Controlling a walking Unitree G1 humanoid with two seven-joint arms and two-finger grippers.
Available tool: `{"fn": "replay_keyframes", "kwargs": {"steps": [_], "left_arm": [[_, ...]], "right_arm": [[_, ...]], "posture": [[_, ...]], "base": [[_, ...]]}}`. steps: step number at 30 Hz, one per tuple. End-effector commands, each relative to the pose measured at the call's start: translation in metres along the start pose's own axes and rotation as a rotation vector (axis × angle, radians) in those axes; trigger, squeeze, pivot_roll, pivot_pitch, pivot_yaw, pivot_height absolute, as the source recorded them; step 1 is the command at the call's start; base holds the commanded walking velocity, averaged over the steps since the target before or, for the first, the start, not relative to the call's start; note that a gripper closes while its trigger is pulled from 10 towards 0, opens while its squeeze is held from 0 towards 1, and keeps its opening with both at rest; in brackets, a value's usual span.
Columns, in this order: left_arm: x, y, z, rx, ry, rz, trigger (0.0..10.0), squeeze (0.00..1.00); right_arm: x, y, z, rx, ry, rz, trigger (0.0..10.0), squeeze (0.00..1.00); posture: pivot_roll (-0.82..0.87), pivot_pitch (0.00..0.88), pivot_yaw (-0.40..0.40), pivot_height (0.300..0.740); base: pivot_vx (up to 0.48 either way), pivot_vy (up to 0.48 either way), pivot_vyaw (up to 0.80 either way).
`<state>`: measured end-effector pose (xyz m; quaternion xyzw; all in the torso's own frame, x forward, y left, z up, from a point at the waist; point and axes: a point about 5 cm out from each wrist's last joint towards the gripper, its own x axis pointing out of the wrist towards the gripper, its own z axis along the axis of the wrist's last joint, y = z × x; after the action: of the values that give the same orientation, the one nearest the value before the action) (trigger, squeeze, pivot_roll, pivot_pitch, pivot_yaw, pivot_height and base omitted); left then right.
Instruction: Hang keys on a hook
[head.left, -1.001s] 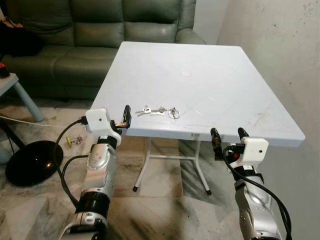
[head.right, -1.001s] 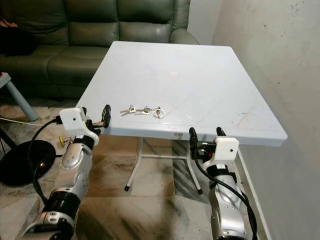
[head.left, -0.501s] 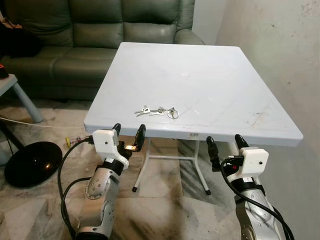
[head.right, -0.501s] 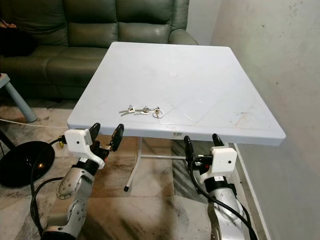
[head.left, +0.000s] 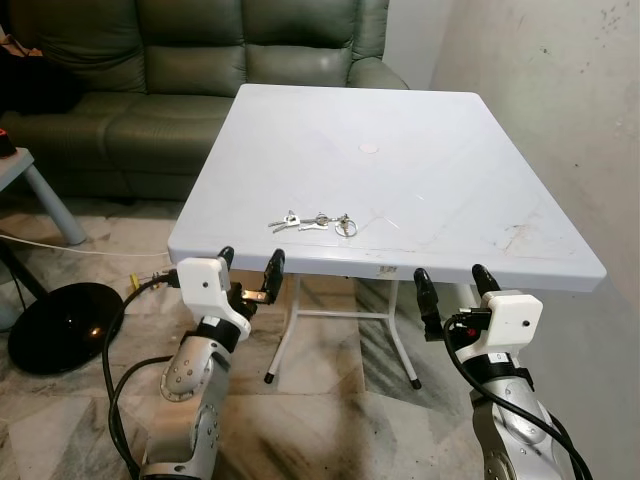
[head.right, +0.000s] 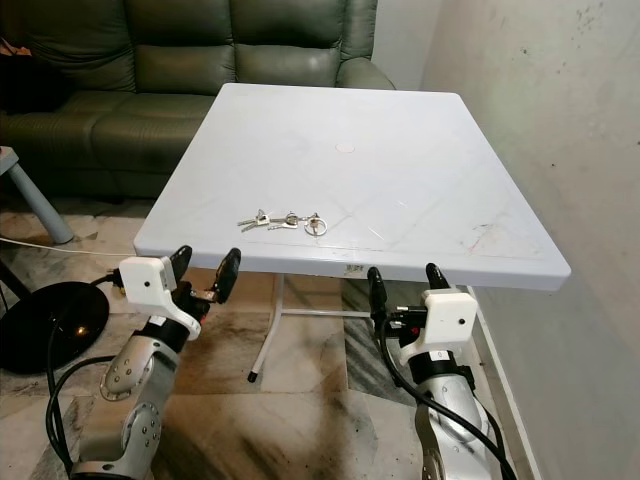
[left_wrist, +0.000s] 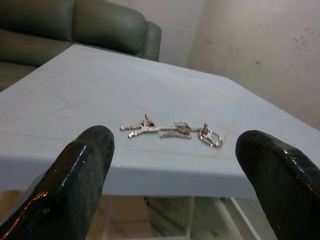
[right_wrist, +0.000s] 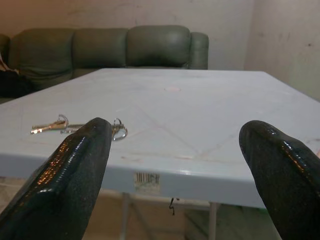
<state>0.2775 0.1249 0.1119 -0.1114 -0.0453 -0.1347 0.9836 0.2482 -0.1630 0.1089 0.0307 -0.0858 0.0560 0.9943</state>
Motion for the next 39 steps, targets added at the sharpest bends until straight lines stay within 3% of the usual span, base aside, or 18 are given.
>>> {"fn": "replay_keyframes", "kwargs": {"steps": [1,15,33,39], "left_arm": [[0.000,-0.003,0.005,0.018,-0.010,-0.004,10.0,0.00],[0.014,0.000,0.004,-0.002,0.051,0.033,10.0,0.00],[0.011,0.002,0.008,-0.013,0.030,0.044,10.0,0.00],[0.010,0.003,0.008,-0.011,0.033,0.047,10.0,0.00]], "right_arm": [[0.001,0.000,0.006,0.002,-0.016,-0.003,10.0,0.00],[0.008,-0.003,0.012,-0.012,-0.021,-0.001,10.0,0.00],[0.006,-0.005,0.012,-0.015,-0.009,-0.003,10.0,0.00],[0.005,-0.004,0.012,-0.013,-0.007,-0.002,10.0,0.00]], "posture": [[0.11,0.000,-0.029,0.740],[0.12,0.000,-0.033,0.740],[0.12,0.011,-0.035,0.740],[0.12,0.015,-0.038,0.740]], "base": [[0.000,0.000,0.00],[0.000,0.000,0.00],[0.000,0.000,0.00],[0.249,0.338,0.00]]}}
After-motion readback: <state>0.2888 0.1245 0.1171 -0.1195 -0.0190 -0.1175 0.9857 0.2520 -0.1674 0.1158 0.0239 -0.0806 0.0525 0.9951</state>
